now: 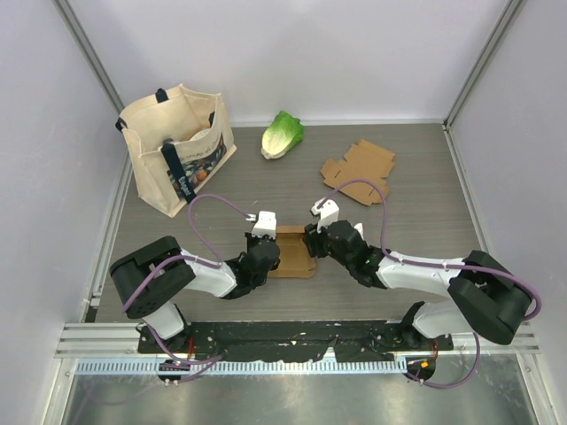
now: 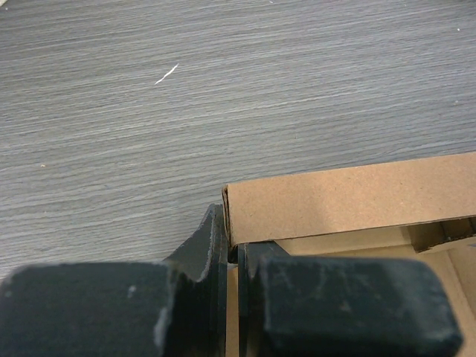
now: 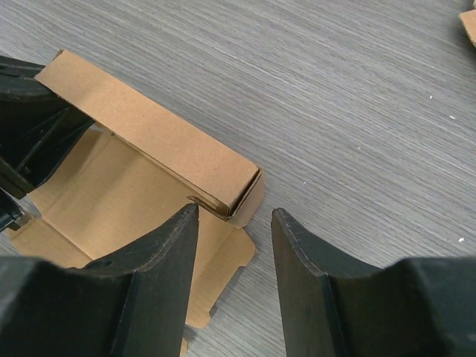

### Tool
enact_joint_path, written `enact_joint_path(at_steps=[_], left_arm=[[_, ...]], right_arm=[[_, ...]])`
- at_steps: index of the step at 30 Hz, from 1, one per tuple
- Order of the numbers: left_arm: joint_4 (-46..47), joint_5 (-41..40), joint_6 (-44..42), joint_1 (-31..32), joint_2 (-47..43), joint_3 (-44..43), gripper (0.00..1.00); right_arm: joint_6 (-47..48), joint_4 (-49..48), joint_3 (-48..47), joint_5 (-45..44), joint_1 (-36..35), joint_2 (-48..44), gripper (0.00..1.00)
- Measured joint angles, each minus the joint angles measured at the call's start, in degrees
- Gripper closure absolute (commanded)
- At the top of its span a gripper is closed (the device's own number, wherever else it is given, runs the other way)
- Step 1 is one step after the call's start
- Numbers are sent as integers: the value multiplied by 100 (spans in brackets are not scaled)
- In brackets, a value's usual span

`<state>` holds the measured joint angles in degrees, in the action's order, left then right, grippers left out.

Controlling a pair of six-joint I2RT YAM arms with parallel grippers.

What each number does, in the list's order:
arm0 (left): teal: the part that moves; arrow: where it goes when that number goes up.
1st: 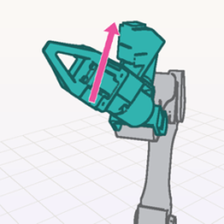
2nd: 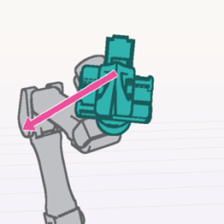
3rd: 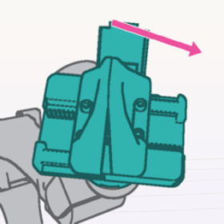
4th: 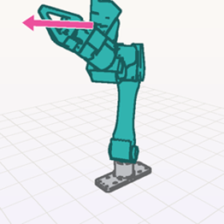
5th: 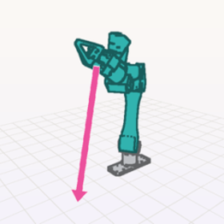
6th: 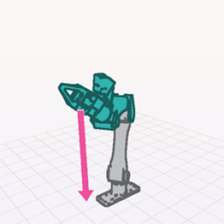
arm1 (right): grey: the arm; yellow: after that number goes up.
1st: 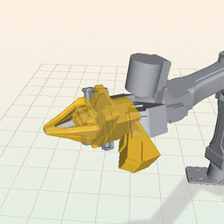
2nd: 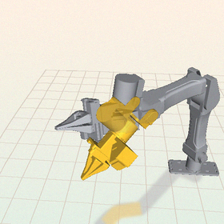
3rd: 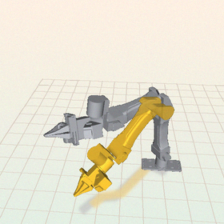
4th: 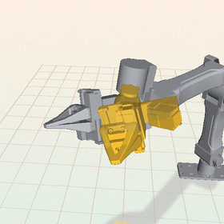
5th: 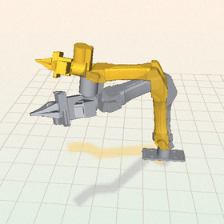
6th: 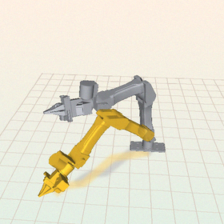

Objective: Fold the paper box

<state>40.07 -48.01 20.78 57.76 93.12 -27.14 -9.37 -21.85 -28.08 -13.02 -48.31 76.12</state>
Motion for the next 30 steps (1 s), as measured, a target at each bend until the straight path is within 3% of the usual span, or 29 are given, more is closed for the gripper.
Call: enact_joint_path(at_steps=[6,19,27,30], left_arm=[[15,4,0,0,0,2,100],[17,4,-2,0,0,2,100],[17,2,-2,0,0,2,100],[-2,-24,4,0,0,2,100]], right_arm=[[44,-190,92,-188,-11,2,46],[114,-1333,291,-503,-146,752,57],[310,-2144,289,-1443,-490,1403,76],[411,-2404,179,-2035,-695,1749,96]])
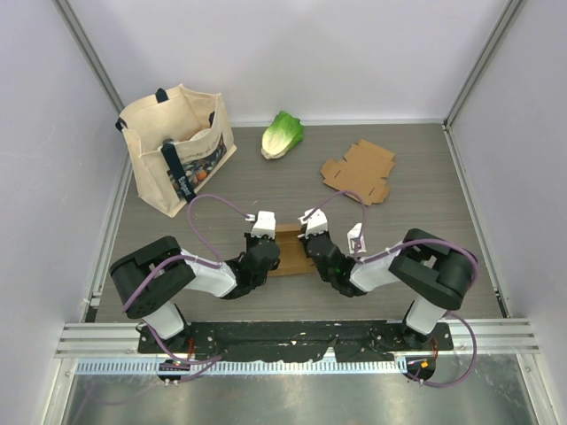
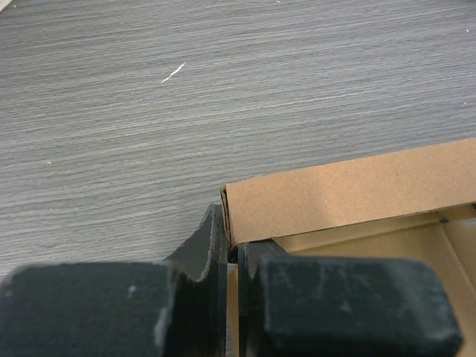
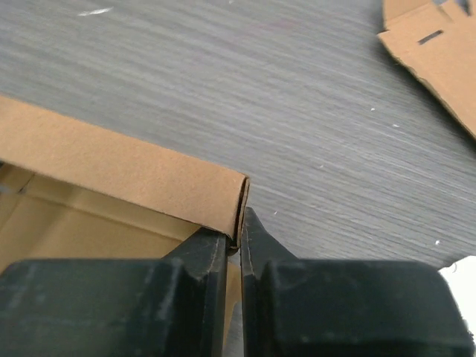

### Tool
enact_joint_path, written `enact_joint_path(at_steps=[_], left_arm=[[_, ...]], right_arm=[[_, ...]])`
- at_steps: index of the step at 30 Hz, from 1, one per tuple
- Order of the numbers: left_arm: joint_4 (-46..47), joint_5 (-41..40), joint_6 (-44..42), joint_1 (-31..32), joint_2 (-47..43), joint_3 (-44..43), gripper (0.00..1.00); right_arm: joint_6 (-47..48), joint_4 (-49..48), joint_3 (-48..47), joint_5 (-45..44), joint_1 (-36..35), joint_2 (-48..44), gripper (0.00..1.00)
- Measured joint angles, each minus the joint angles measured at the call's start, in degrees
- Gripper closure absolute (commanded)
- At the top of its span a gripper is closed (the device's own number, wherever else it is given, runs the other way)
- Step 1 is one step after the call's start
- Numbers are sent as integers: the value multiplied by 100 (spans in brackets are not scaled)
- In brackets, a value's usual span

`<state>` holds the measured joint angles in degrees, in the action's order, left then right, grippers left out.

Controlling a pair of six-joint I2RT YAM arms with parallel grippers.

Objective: Fold the paper box

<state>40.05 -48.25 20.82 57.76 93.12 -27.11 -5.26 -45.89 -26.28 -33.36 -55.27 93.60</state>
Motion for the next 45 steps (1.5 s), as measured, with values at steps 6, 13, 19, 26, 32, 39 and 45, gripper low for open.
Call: enact_joint_path(at_steps=[6,13,19,26,32,39,45], left_arm=[[-90,-166,144,2,0,-11,100],[-133,-251,286,17,-15,-11,100],[-162,-275,310,50,-35,-11,100],[-269,-299,310,55,-92,-9,100],[-302,-339,323,63,-101,-9,100],[-313,-343,323,63,-103,-9,100],[-313,-343,323,63,-103,-9,100]], right_arm=[[61,-647,-437,-1532,-437,881,100],[249,-944,-564,-2763,-929,1248,94],[-142,-11,-529,-2413,-925,581,51],[-1008,1808,-72,-1464,-925,-1497,45],[-1635,2769,479,72,-177,-2632,40],[-2881,3670,-254,2138,1392,-2776,32],[-3560,3591,-686,3381,1746,-2649,38]])
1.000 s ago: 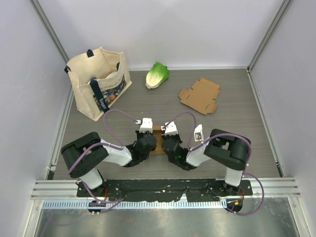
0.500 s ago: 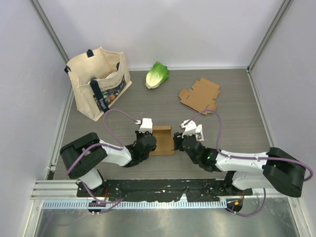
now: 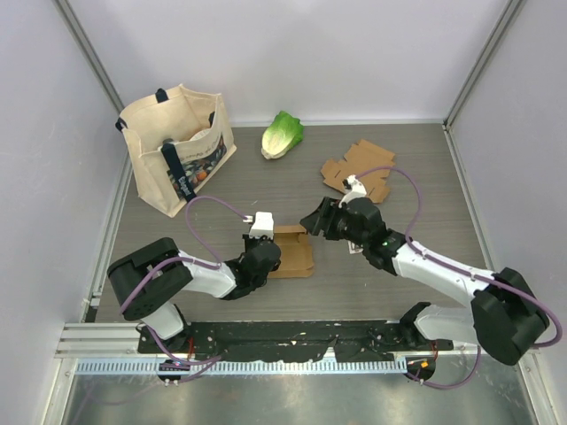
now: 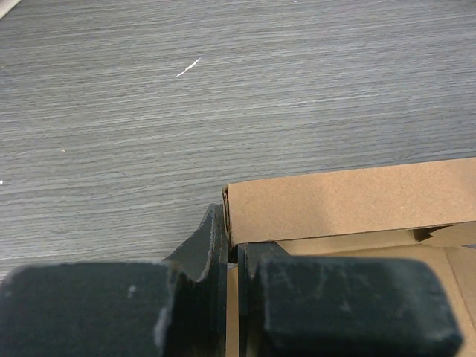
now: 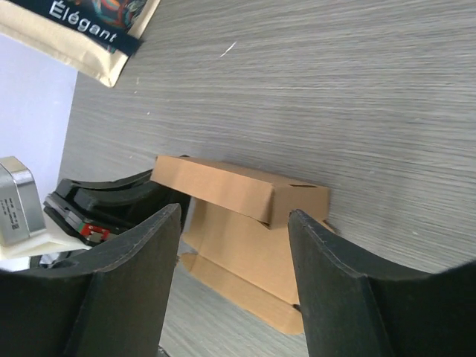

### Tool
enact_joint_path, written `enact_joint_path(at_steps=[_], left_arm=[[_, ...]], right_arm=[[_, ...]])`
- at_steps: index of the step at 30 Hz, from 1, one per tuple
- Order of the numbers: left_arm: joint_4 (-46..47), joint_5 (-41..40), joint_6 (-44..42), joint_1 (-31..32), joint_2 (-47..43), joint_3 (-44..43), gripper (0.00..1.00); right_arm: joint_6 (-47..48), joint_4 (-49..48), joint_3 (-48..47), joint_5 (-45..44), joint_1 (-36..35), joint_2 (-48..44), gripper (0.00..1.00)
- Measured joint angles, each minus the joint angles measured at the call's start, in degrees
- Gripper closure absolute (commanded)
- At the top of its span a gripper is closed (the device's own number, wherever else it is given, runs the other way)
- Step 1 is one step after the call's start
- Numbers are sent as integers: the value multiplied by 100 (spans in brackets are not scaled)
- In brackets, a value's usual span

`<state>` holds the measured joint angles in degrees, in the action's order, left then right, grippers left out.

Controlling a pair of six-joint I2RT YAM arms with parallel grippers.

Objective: Fold the paper box

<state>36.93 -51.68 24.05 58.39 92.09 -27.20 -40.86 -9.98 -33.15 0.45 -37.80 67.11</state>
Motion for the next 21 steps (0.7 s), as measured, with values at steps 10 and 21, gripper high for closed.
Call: enact_joint_path(at_steps=[10,21], left_arm=[[0,2,0,0,0,0,100],[2,2,0,0,0,0,100]], right_arm=[[295,-13,-131,361,4,518,42],[2518,-1364,1252,-986,-1274,192,57]])
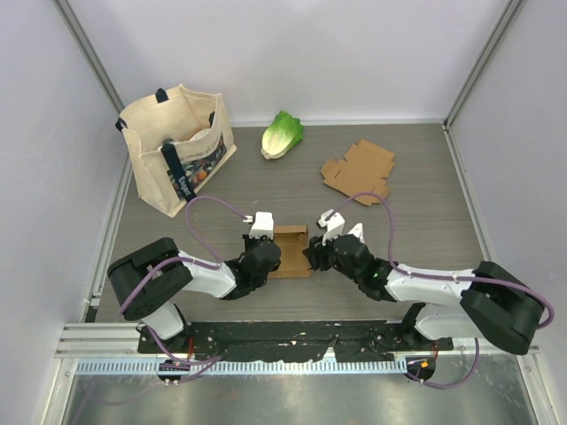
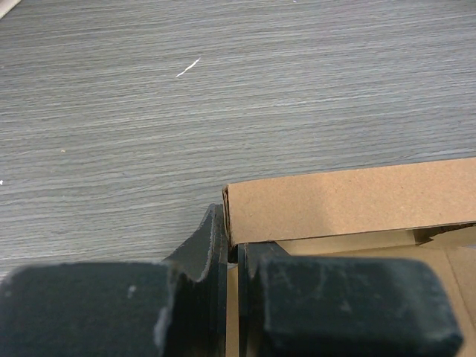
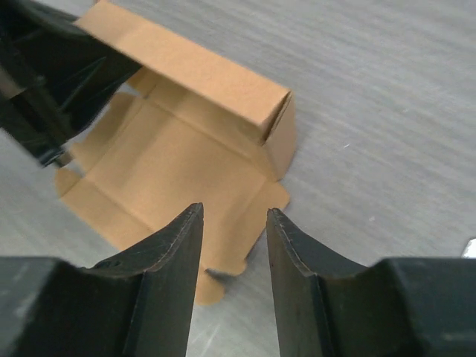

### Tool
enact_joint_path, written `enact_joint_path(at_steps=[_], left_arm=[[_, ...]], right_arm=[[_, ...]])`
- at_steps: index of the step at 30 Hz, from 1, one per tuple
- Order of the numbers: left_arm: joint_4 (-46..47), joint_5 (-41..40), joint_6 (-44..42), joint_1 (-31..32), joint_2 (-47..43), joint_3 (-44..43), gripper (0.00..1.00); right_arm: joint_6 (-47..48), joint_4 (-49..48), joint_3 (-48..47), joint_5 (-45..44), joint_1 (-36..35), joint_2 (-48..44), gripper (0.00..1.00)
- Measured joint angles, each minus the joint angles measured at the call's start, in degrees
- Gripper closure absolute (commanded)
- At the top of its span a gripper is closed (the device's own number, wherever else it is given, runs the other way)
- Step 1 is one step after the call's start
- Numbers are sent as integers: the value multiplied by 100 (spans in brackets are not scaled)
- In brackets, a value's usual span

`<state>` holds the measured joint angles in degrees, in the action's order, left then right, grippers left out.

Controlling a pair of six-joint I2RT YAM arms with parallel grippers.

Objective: Fold the paper box

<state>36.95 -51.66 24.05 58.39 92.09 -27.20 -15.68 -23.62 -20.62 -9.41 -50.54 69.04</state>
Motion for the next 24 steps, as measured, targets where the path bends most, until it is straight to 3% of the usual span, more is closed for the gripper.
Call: enact_joint_path(at_steps=[8,19,24], left_arm=[[0,-2,0,0,0,0,100],[2,-61,0,0,0,0,100],[2,-61,0,0,2,0,100]], right_arm=[[739,-935,-151,-1021,-68,1126,63],[1025,-1351,-564,-1088,-68,1825,61],[1071,-1471,-660,-1104,-72,1919,69]])
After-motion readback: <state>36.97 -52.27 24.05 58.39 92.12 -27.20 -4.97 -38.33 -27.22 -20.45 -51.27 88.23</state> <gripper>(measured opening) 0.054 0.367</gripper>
